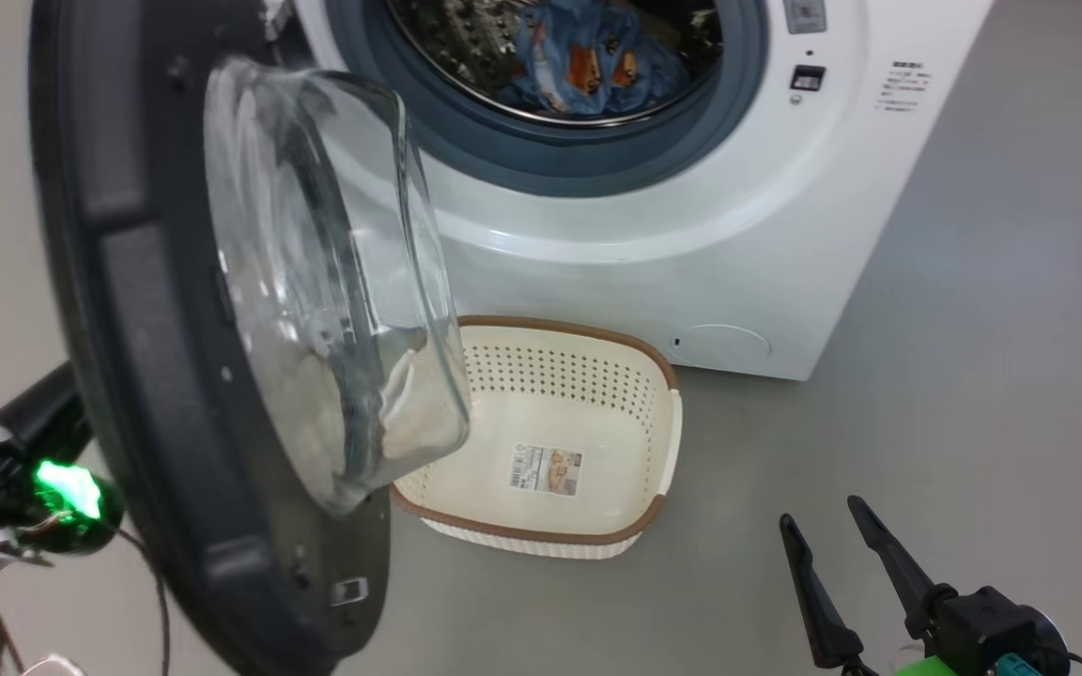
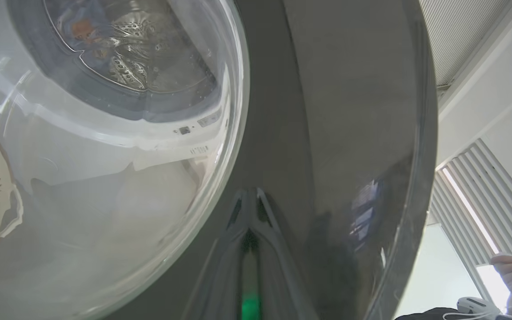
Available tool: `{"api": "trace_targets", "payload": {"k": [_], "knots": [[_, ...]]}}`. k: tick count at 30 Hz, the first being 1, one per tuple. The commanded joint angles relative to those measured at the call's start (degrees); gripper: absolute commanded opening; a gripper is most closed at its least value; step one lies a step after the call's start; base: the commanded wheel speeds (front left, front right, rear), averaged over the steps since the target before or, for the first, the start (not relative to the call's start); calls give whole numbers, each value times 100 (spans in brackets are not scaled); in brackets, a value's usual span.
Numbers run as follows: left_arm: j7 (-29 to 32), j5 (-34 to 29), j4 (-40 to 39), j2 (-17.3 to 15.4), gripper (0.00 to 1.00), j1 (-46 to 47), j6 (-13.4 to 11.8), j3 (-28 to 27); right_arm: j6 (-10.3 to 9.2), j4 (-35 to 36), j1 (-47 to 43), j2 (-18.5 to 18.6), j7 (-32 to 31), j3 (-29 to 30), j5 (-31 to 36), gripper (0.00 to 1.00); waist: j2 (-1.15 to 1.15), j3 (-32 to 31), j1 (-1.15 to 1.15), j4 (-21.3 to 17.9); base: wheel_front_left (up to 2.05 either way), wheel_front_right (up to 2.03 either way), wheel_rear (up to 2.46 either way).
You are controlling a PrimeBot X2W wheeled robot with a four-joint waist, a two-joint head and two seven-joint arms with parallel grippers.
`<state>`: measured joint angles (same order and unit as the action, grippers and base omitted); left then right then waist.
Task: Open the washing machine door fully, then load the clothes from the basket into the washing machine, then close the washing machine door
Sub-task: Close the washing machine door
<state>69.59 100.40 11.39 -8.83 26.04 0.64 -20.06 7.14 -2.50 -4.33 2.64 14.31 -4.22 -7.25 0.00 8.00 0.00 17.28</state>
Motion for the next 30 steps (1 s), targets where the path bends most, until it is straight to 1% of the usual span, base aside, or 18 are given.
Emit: {"api": "trace_targets", "payload": {"k": [1, 5, 11, 12, 18, 19, 21, 26, 30], "knots": [[-10, -25, -318, -102, 0, 77, -54, -42, 35, 165, 185, 23, 69, -130, -79, 100, 0, 35, 0, -161, 0, 0, 0], [-214, -185, -492, 85, 0, 152, -106, 93, 35, 198, 200, 23, 69, -137, -133, 100, 0, 50, 0, -387, 0, 0, 0], [-639, -430, -520, 325, 0, 397, 6, 263, 35, 251, 172, 23, 69, -141, -179, 100, 0, 56, 0, -778, 0, 0, 0], [-831, -548, -436, 386, 0, 515, 63, 335, 35, 268, 140, 23, 69, -141, -180, 100, 0, 51, 0, -902, 0, 0, 0], [-1521, -897, 66, 525, 0, 906, 294, 598, 35, 305, 17, 23, 69, -148, -176, 100, 0, -9, 0, -1251, 0, 0, 0], [-1521, -897, 66, 525, 0, 906, 294, 598, 35, 305, 17, 23, 69, -148, -176, 100, 0, -9, 0, -1251, 0, 0, 0], [-1758, -1004, 266, 549, 0, 1040, 379, 696, 35, 321, -20, 23, 69, -152, -183, 100, 0, -22, 0, -1365, 0, 0, 0], [-2470, -1259, 739, 580, 0, 1428, 555, 881, 35, 350, -98, 23, 69, -228, -194, 100, 0, -22, 0, -1624, 0, 0, 0], [-3073, -1378, 1183, 590, 0, 1768, 636, 987, 35, 349, -203, 23, 69, -283, -170, 100, 0, -50, 0, -1781, 0, 0, 0]]}}
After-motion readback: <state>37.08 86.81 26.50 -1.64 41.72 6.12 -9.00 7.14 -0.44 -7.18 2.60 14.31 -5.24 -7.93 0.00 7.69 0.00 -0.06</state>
